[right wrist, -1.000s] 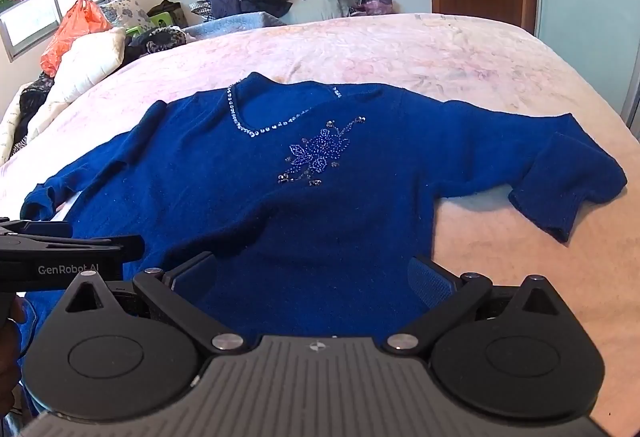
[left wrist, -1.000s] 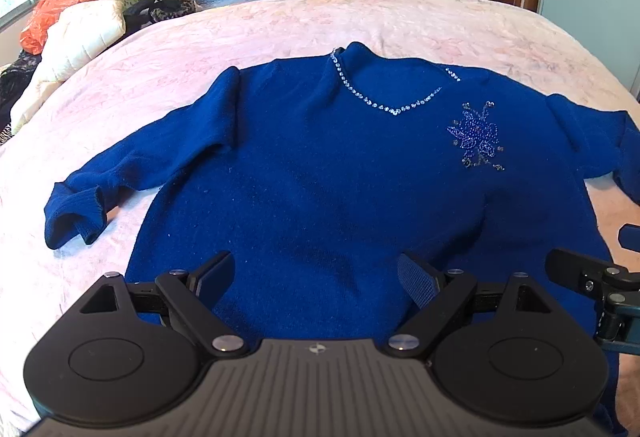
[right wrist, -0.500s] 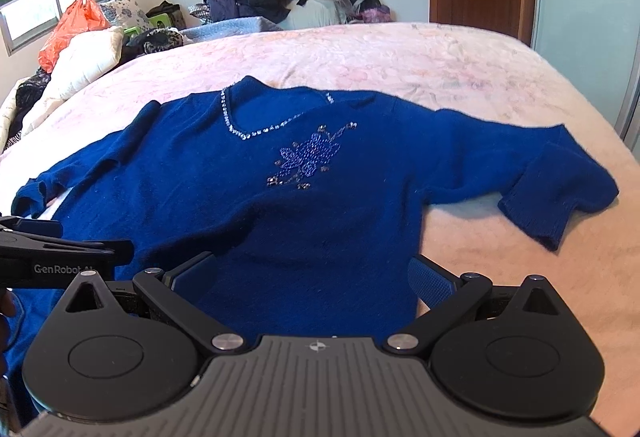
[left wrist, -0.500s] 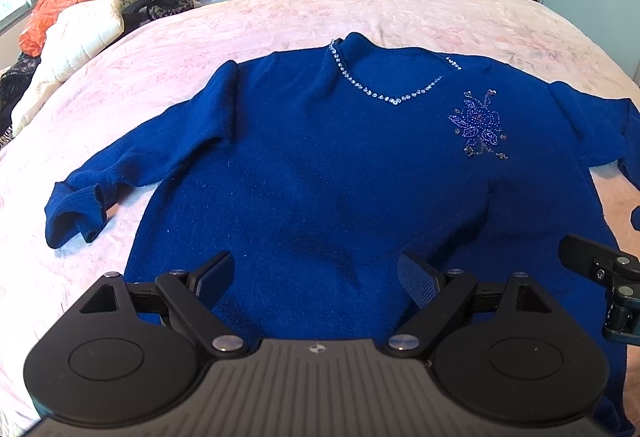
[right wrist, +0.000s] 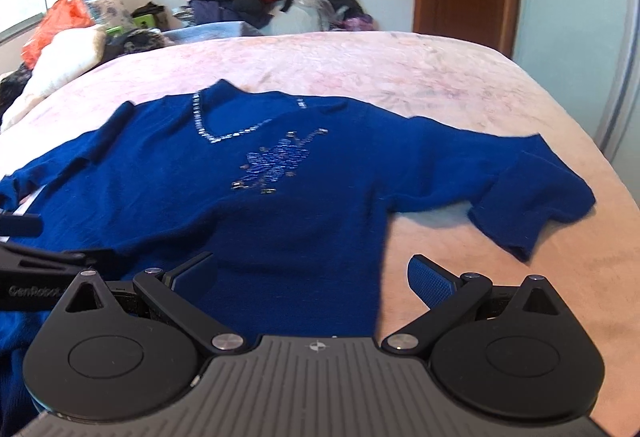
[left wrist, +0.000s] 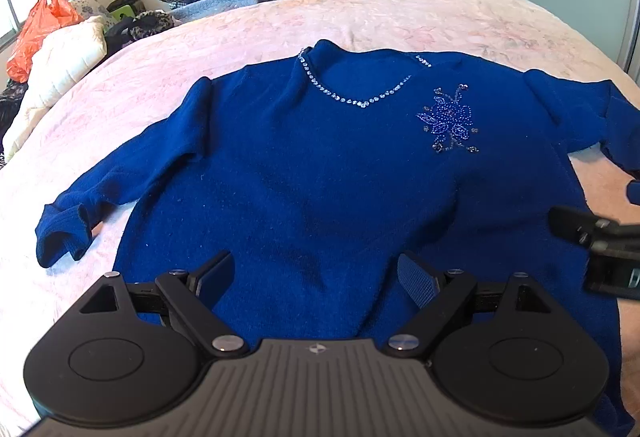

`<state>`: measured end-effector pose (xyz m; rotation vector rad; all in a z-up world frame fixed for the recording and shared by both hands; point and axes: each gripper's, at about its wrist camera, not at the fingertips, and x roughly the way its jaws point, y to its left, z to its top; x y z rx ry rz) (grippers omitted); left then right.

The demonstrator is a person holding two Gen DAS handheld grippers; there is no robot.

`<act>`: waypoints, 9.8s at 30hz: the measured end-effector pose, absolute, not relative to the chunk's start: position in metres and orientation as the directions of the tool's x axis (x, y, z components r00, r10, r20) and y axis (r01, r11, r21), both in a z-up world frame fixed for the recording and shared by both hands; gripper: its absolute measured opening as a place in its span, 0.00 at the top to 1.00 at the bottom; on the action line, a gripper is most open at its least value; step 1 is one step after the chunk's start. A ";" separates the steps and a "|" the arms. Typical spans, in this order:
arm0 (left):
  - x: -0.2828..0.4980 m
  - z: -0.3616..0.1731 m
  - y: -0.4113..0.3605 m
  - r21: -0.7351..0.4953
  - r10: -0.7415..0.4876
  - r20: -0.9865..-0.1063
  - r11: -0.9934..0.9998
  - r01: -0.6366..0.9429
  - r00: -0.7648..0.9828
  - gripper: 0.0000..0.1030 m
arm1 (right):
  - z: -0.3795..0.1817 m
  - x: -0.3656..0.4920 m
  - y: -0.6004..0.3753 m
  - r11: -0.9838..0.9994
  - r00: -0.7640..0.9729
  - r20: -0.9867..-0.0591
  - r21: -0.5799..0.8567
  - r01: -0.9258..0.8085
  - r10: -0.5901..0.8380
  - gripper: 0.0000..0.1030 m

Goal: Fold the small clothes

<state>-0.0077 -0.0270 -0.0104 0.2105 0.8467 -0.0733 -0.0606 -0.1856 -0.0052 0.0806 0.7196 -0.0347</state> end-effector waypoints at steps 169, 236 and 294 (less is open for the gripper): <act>0.028 -0.020 0.088 0.215 0.236 -0.754 0.971 -0.109 0.613 0.13 | -0.029 0.171 -0.077 0.620 0.614 -0.417 0.769 -0.154 0.670 0.88; -0.030 -0.028 0.225 0.212 0.405 -0.767 0.892 -0.400 0.497 0.13 | -0.026 0.135 0.161 0.548 0.084 -0.554 0.766 -0.336 0.828 0.32; -0.003 -0.006 0.318 0.142 0.493 -0.734 0.784 -0.605 0.467 0.12 | 0.017 -0.019 0.194 0.488 0.556 -0.555 -0.283 -0.826 0.619 0.14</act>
